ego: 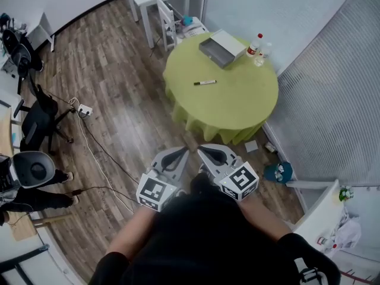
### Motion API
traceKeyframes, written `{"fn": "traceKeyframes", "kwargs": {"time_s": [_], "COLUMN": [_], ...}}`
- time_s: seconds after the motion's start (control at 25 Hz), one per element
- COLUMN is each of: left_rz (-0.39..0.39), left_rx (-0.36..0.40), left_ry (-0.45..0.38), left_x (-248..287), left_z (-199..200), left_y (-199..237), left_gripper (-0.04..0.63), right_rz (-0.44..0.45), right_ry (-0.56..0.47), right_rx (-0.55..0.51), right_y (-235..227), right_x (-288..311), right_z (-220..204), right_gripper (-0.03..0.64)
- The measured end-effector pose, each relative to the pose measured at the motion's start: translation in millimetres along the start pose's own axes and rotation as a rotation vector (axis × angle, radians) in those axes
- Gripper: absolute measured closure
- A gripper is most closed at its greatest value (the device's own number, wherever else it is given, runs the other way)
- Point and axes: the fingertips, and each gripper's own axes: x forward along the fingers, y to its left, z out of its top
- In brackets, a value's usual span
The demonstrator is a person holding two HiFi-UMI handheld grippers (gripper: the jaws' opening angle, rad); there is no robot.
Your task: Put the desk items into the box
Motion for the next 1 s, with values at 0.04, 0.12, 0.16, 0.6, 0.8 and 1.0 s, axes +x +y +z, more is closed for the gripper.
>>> {"fn": "traceKeyframes", "kwargs": {"time_s": [0.04, 0.12, 0.16, 0.6, 0.8, 1.0], "left_rz": [0.005, 0.014, 0.019, 0.073, 0.100, 0.105], "left_rx": [0.000, 0.002, 0.002, -0.006, -0.015, -0.015], "left_ry": [0.001, 0.003, 0.004, 0.022, 0.024, 0.028], "left_x": [6, 19, 25, 96, 123, 144], "left_z": [2, 7, 9, 32, 36, 41], "left_y": [3, 9, 12, 33, 41, 52], "left_gripper": [0.581, 0.581, 0.581, 0.581, 0.581, 0.581], "right_rz": [0.005, 0.014, 0.018, 0.059, 0.078, 0.079], "right_ry": [-0.002, -0.004, -0.004, -0.001, 0.000, 0.008], "right_rx": [-0.002, -0.007, -0.009, -0.007, -0.010, -0.010], "right_y": [-8, -22, -30, -110, -143, -167], "right_x": [2, 6, 7, 11, 11, 14], "right_z": [2, 7, 8, 21, 22, 22], "right_gripper": [0.599, 0.598, 0.598, 0.598, 0.598, 0.598]}}
